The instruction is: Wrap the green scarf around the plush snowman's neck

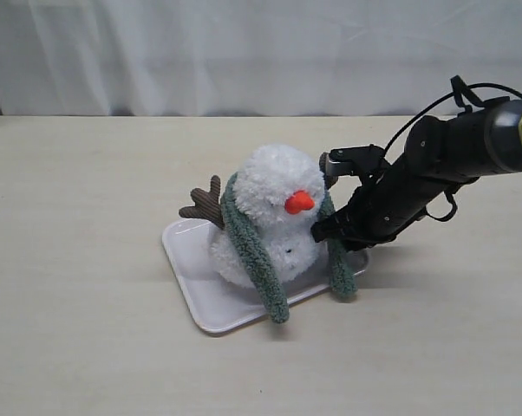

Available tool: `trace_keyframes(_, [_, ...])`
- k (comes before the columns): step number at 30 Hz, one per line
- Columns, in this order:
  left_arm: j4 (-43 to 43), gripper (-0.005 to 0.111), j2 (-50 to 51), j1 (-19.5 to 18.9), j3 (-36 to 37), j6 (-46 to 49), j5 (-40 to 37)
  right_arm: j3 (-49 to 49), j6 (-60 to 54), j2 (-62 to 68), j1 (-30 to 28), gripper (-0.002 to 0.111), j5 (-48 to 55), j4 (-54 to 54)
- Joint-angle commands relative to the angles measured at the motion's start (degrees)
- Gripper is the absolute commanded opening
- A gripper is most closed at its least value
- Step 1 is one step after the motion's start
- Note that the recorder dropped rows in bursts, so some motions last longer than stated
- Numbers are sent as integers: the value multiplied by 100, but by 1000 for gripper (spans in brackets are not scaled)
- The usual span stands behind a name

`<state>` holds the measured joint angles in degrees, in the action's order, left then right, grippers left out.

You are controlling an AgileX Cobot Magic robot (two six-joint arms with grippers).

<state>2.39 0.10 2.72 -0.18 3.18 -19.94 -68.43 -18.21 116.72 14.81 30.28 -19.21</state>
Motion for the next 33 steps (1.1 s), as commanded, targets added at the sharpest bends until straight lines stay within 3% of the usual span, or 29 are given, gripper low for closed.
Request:
trace_keyframes(1, [-4, 0, -10, -6, 18, -5, 92, -127, -42, -91, -11, 30, -56, 206])
trace_keyframes(8, [-4, 0, -10, -6, 18, -5, 92, -158, 540, -70, -11, 30, -304, 946])
trace_keyframes(25, [-4, 0, -10, -6, 18, -5, 92, -158, 540, 306, -11, 29, -263, 965])
trace_keyframes(31, [-4, 0, -10, -6, 18, -5, 92, -158, 540, 340, -11, 5, -17, 965])
trace_keyframes(33, [-4, 0, -10, -6, 18, -5, 92, -158, 549, 340, -11, 4, 17, 965])
